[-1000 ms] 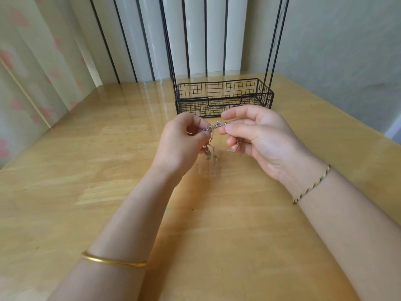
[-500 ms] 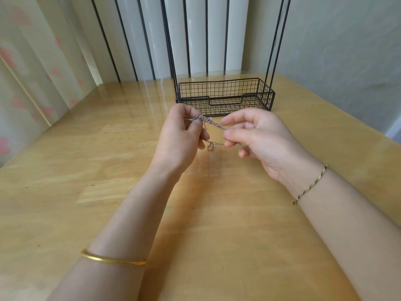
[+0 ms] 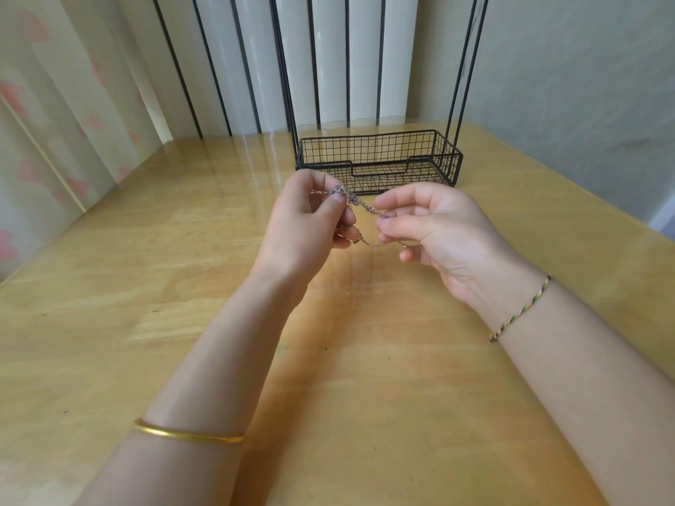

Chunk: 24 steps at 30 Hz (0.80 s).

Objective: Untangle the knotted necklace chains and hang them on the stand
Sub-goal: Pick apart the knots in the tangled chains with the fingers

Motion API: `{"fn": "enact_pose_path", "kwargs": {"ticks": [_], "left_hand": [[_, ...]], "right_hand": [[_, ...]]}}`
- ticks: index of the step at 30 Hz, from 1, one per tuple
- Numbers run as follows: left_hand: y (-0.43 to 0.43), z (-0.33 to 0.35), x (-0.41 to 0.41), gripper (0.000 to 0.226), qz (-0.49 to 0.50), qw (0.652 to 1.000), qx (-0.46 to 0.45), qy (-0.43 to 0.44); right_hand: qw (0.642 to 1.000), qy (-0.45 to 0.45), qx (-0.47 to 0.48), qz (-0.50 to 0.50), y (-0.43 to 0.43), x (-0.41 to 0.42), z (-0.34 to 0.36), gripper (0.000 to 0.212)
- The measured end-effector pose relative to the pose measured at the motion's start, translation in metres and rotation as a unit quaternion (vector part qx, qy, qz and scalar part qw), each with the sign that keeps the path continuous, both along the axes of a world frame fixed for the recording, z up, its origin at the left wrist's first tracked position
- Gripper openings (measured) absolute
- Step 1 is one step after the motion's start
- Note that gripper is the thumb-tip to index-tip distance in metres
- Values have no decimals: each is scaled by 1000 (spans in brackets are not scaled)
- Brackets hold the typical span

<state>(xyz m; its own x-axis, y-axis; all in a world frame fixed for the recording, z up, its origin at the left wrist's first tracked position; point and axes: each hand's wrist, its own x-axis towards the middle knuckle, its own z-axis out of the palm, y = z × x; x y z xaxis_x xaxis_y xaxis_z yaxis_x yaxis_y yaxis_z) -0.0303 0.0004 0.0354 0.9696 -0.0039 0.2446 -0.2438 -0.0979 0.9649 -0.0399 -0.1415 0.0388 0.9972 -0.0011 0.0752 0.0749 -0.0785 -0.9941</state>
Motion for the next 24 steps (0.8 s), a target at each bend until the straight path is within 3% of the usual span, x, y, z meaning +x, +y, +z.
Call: {"fn": "enact_pose_path", "kwargs": {"ticks": [14,24], "left_hand": [[0,0,2,17,0,1000,-19,-22],[0,-1,2,14,3,1000,12,-17]], "right_hand": [[998,31,-37,50,5,0,-4,19],[1000,10,-29,7,3,1,-3,24]]}}
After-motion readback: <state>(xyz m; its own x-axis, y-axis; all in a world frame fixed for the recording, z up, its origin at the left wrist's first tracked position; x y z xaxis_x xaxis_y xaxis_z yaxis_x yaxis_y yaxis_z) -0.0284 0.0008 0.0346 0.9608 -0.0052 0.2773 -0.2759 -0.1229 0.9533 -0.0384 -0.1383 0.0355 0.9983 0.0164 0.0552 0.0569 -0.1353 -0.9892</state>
